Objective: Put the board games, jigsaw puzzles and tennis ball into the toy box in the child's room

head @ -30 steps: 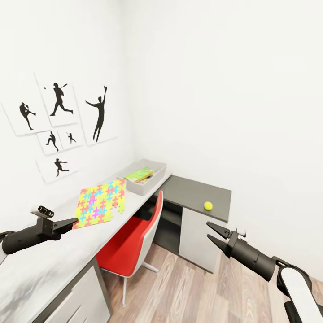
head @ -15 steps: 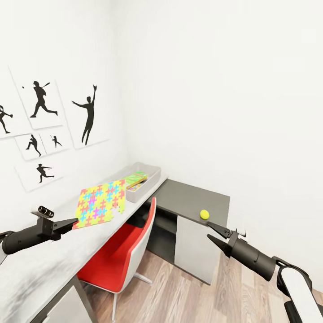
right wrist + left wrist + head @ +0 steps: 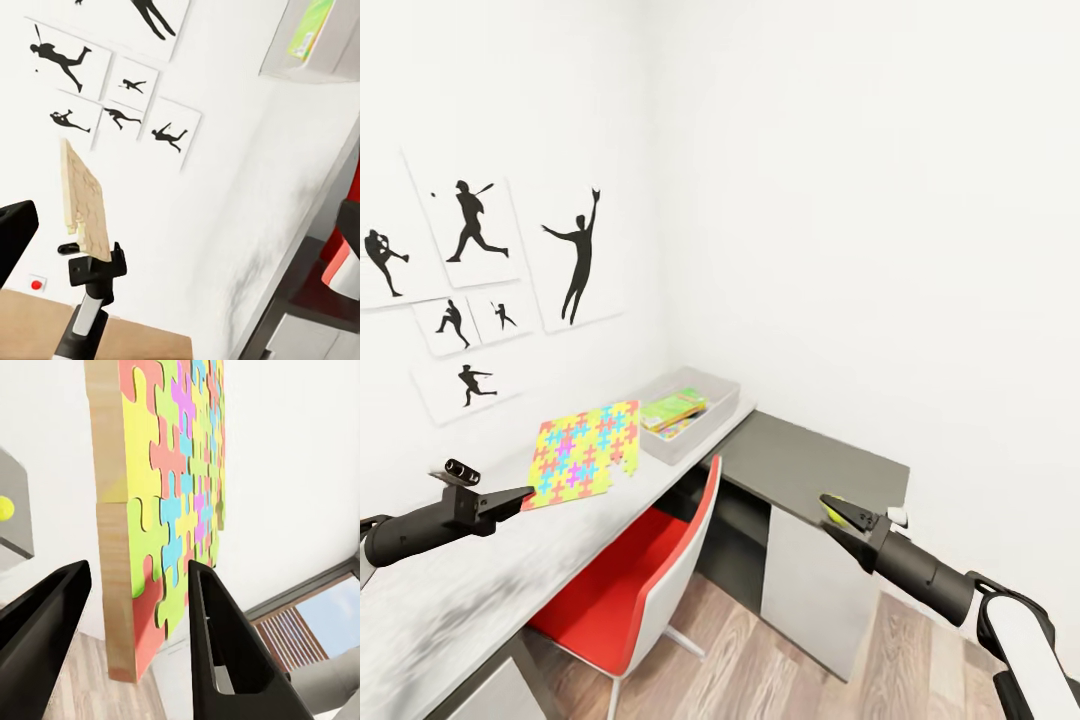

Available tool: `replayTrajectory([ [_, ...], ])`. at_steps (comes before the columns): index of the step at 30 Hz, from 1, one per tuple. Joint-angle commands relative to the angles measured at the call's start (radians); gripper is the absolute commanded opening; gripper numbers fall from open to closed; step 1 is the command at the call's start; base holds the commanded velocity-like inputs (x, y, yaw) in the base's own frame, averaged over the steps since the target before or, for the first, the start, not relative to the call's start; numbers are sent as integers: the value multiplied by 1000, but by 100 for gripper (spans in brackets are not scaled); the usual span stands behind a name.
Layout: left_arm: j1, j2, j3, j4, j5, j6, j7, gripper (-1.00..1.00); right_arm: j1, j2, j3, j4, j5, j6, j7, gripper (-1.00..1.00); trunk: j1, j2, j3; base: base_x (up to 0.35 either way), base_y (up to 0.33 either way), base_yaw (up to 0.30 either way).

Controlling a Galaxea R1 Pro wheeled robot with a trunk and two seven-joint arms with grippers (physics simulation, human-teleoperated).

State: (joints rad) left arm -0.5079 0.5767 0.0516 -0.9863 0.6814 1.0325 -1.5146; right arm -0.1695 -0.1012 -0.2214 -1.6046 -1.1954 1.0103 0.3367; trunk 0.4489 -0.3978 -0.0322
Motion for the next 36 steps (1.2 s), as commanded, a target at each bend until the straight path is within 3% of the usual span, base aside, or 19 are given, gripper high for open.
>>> replayTrajectory([
  [1, -1, 0, -1, 0, 1, 10, -3, -100, -1, 0, -1, 0, 9, 4, 10, 100, 1, -2, -2, 242, -194, 284],
  [13, -1, 0, -1, 0, 1, 9, -3, -100, -1, 0, -4, 0, 10, 4, 8, 100, 1, -2, -2, 242, -198, 285],
  [22, -1, -2, -1, 0, 1, 9, -3, -100, -19, -24, -9, -3, 7, 30, 7, 100, 1, -2, -3, 242, -199, 285],
  [36, -1, -3, -1, 3, 1, 9, -1, -100, -49, -28, -8, -3, 8, 37, 6, 100, 1, -2, -13, 231, -118, 275],
])
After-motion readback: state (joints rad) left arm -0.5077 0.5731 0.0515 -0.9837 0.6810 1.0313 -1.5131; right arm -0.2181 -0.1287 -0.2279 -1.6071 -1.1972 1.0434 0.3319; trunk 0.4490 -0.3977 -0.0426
